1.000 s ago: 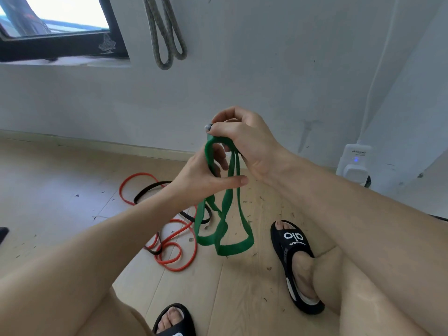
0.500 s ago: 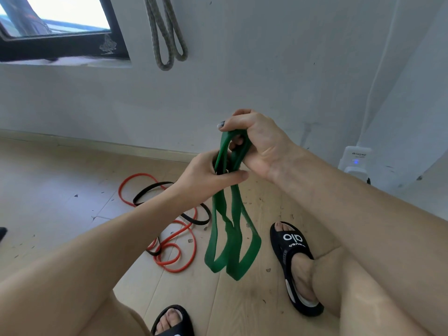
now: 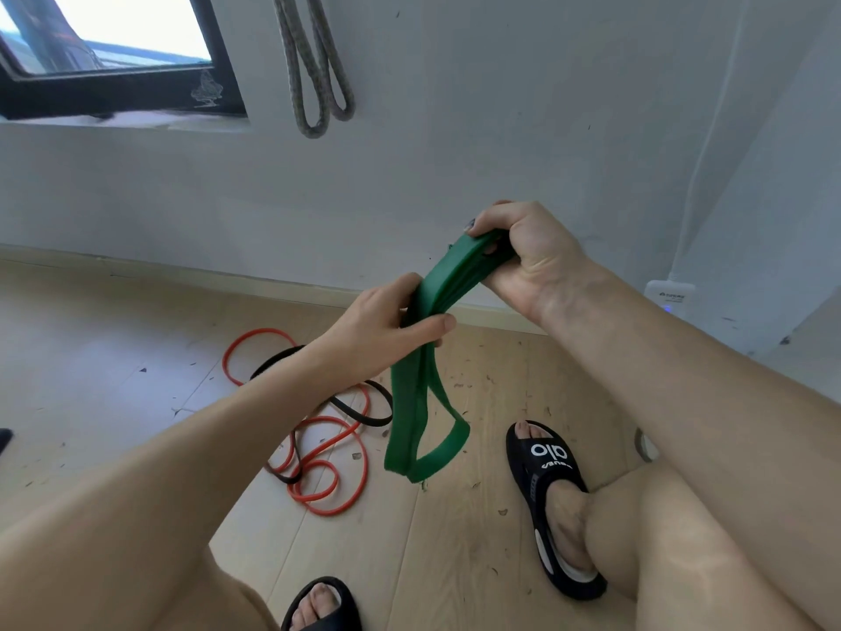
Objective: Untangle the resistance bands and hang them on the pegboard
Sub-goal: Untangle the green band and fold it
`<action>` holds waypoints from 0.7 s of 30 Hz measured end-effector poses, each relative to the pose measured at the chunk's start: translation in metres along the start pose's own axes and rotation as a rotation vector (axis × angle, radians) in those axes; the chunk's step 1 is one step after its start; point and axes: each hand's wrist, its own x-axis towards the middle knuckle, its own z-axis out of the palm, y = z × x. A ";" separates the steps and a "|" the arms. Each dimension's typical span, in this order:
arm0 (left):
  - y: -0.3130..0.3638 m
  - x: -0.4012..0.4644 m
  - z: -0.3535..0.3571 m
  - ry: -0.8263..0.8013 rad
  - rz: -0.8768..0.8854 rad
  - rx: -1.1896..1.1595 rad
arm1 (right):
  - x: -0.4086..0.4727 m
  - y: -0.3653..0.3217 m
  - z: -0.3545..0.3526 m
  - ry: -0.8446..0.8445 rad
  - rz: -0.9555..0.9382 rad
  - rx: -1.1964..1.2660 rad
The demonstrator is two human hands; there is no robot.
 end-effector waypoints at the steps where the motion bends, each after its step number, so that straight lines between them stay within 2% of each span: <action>1: 0.001 -0.001 -0.002 -0.011 -0.003 0.002 | 0.002 0.001 -0.002 -0.009 0.000 -0.023; 5: -0.004 0.000 -0.015 0.009 -0.010 0.010 | 0.005 0.000 -0.009 -0.071 -0.007 -0.180; 10: -0.006 -0.001 -0.023 -0.030 -0.015 0.100 | 0.003 0.004 -0.010 -0.039 0.084 -0.282; 12: -0.005 -0.001 -0.023 -0.080 0.000 0.168 | 0.004 0.006 -0.012 -0.048 0.002 -0.660; 14: -0.007 -0.002 -0.022 -0.126 0.016 0.207 | 0.000 0.009 -0.012 -0.059 -0.283 -1.156; 15: -0.008 -0.003 -0.022 -0.148 0.021 0.225 | -0.004 0.010 -0.008 -0.078 -0.468 -1.305; 17: -0.009 -0.004 -0.020 -0.176 0.025 0.274 | -0.014 0.016 0.005 -0.189 -0.734 -1.382; 19: -0.009 -0.005 -0.018 -0.155 0.050 0.282 | -0.019 0.030 0.014 -0.371 -0.700 -1.419; 21: -0.008 -0.007 -0.019 -0.144 0.058 0.255 | -0.019 0.046 0.015 -0.504 -0.504 -1.608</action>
